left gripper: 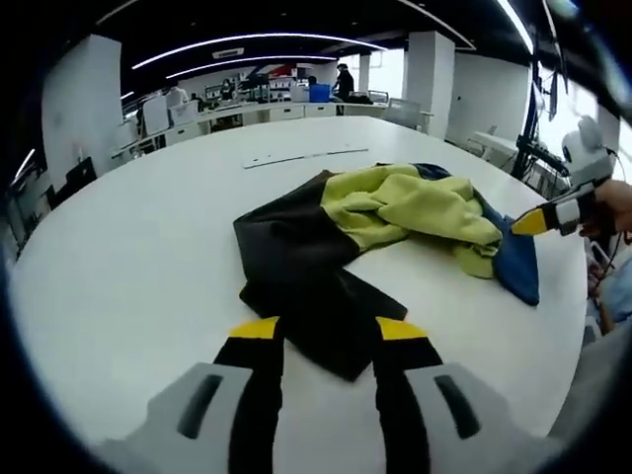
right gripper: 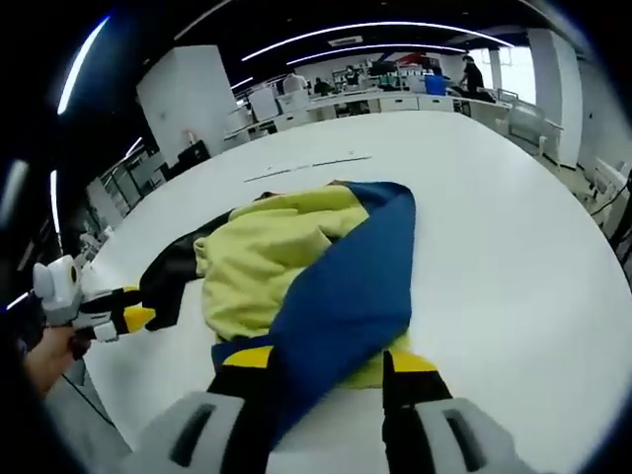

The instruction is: Fold the garment on the visible template until the final outline fits inside the template.

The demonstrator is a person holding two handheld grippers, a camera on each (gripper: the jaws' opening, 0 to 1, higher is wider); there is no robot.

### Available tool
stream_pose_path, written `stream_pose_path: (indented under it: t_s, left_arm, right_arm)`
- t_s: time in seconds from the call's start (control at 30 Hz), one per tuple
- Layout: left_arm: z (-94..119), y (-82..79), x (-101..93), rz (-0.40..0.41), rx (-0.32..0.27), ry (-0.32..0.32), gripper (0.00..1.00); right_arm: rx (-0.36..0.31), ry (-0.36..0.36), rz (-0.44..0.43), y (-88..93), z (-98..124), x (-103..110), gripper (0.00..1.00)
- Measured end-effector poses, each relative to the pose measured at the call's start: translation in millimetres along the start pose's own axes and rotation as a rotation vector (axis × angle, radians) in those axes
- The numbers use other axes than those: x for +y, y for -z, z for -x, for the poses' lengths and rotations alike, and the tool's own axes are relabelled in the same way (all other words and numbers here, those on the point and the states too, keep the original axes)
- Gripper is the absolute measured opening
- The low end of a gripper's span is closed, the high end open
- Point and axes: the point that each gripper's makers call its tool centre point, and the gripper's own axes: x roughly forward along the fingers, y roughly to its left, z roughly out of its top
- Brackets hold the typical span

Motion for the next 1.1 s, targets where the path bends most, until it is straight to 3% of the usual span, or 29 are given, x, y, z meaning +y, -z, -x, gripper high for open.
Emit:
stream_pose_path:
  t_s: [0.17, 0.33, 0.53, 0.8, 1.0, 1.1]
  left_arm:
    - [-3, 6.6, 1.5, 0.007, 0.015, -0.008, 0.13]
    - [-5, 11.0, 2.6, 0.045, 0.01, 0.002, 0.0]
    - [-3, 9.0, 4.6, 0.073, -0.002, 0.003, 0.0]
    - [17, -7.7, 17.5, 0.107, -0.053, -0.011, 0.0]
    - [32, -19.4, 32.7, 0.094, -0.068, -0.022, 0.0]
    - [36, -22.7, 41.9, 0.09, -0.073, -0.032, 0.0]
  right_arm:
    - [-0.04, 0.02, -0.035, 0.0, 2, 0, 0.19]
    - [-0.074, 0.02, -0.007, -5.7, 7, -1, 0.0]
    - [-0.117, 0.004, 0.033, -15.8, 17, -2, 0.0]
    - [-0.154, 0.02, 0.099, -36.3, 33, -12, 0.0]
    - [-0.193, 0.07, 0.098, -58.3, 45, -39, 0.0]
    - [-0.182, 0.087, 0.084, -65.8, 49, -52, 0.0]
